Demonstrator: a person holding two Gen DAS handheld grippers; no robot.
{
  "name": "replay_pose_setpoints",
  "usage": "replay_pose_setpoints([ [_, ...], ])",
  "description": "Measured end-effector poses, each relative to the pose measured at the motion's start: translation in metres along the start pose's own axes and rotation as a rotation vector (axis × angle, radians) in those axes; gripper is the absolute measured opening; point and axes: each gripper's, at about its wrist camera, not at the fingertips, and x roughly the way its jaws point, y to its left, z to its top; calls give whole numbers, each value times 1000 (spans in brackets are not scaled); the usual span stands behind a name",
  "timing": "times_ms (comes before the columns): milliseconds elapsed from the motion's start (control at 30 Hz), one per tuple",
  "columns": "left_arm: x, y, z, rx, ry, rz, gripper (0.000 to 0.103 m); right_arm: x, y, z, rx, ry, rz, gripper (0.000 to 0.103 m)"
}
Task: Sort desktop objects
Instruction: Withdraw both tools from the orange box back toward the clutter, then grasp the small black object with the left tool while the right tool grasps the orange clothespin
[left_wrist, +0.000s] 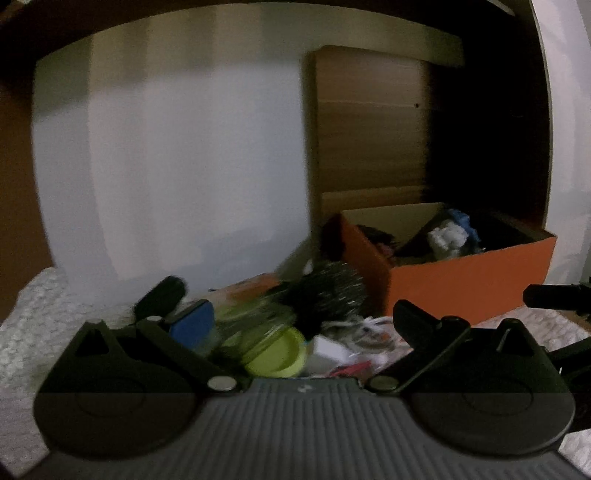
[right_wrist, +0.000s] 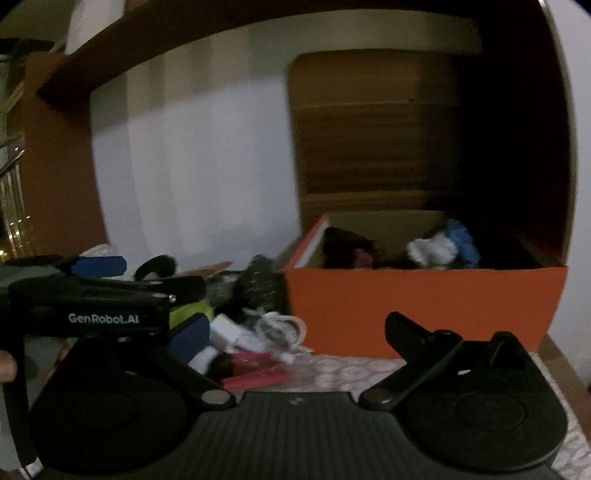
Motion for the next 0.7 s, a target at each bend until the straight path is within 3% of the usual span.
replay_pose_setpoints([
  [533,-18,76,-55,-21,92,145,103,12,64,-34,-64,77,138,103],
  [700,-17,96,-75,-52,138,173,103,8,74,-55,-95,113,88,103],
])
